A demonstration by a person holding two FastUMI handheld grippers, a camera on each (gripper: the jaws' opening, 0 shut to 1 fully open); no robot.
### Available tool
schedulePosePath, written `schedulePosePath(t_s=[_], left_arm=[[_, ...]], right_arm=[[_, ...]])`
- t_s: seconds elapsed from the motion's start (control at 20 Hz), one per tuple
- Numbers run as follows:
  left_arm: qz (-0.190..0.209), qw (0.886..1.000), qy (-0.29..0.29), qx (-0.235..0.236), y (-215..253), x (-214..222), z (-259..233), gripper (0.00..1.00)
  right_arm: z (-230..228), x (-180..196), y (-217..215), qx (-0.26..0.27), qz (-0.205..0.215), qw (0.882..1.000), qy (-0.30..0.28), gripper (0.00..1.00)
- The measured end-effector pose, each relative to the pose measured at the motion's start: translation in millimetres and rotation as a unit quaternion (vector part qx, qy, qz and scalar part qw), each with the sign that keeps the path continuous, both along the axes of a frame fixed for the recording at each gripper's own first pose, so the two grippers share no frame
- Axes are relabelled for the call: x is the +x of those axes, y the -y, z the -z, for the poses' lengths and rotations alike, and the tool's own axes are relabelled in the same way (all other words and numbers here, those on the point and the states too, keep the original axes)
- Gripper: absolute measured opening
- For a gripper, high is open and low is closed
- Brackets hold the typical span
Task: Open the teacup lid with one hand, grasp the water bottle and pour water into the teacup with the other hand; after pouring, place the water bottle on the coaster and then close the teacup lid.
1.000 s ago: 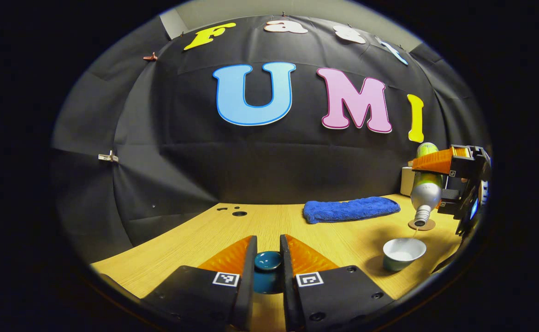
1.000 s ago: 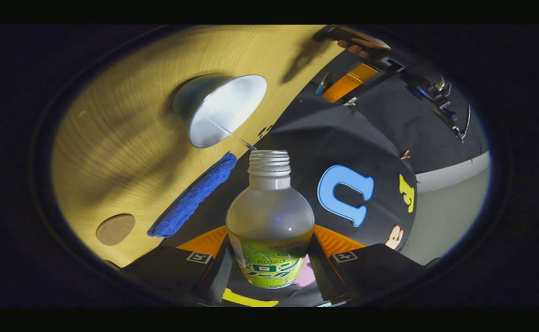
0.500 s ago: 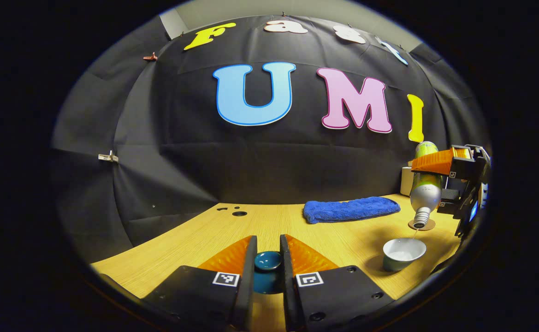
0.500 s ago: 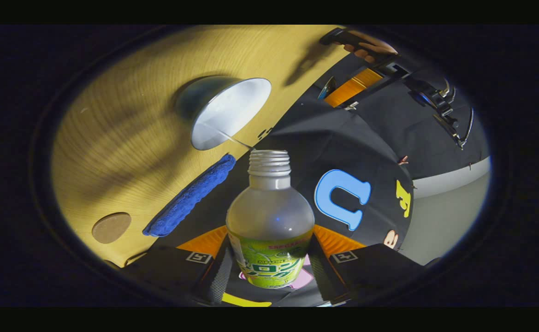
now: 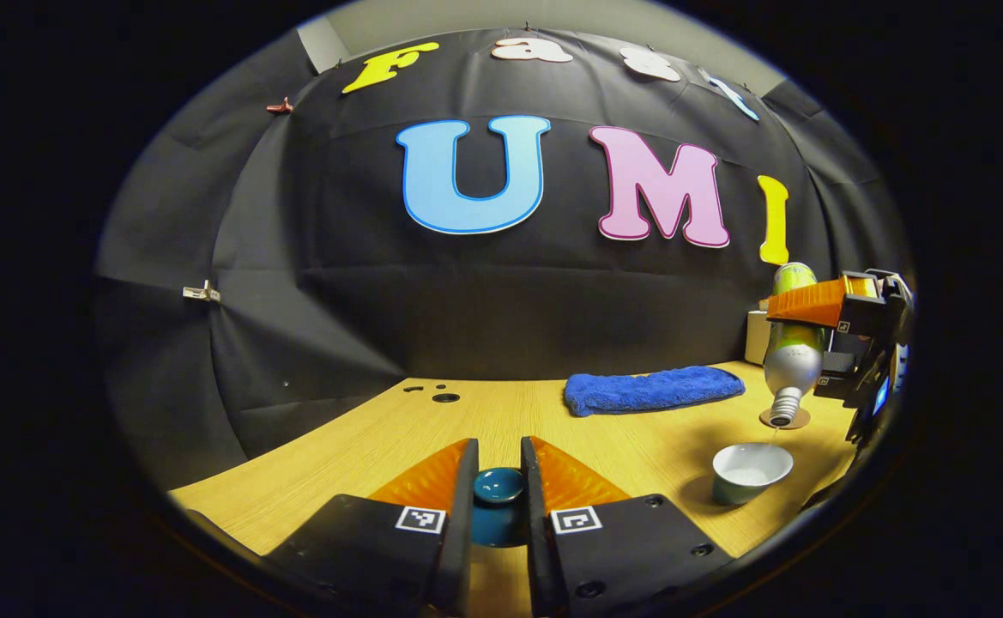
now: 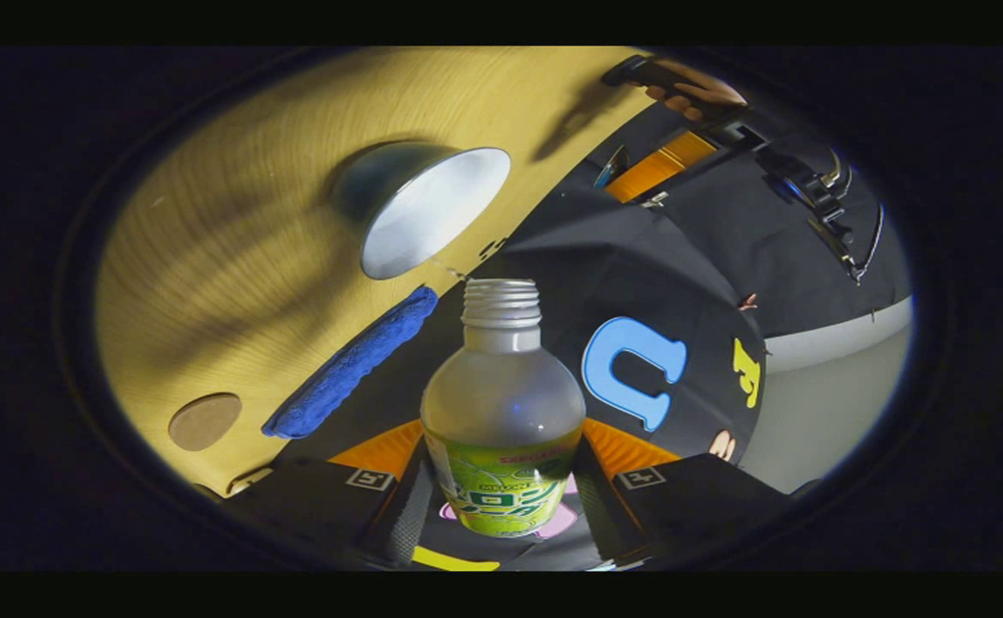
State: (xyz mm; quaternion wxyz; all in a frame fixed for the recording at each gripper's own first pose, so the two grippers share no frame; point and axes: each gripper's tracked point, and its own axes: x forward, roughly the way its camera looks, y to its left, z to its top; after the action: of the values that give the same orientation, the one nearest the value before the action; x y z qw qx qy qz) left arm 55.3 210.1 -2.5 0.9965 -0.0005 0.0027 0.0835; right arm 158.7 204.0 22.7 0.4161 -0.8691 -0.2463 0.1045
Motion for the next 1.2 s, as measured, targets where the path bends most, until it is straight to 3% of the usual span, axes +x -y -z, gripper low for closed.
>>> schedulePosePath(t_s=[0.5, 0.8, 0.9, 1.0, 1.2], left_arm=[[0.000, 1.000, 0.000, 0.000, 0, 0, 1, 0.31], [0.000, 1.000, 0.000, 0.000, 0, 0, 1, 0.31], [0.000, 1.000, 0.000, 0.000, 0, 0, 1, 0.31], [0.000, 1.000, 0.000, 0.000, 0, 0, 1, 0.31], [0.000, 1.000, 0.001, 0.000, 0, 0, 1, 0.31]], right_arm=[[-9, 1, 17, 0.042, 0.017, 0.999, -0.011, 0.78], [-16, -1, 47, 0.144, 0.057, 0.986, -0.055, 0.78], [-17, -1, 65, 0.204, 0.081, 0.972, -0.080, 0.79], [-22, -3, 80, 0.280, 0.095, 0.949, -0.109, 0.79], [-25, -6, 104, 0.434, 0.132, 0.872, -0.185, 0.79]])
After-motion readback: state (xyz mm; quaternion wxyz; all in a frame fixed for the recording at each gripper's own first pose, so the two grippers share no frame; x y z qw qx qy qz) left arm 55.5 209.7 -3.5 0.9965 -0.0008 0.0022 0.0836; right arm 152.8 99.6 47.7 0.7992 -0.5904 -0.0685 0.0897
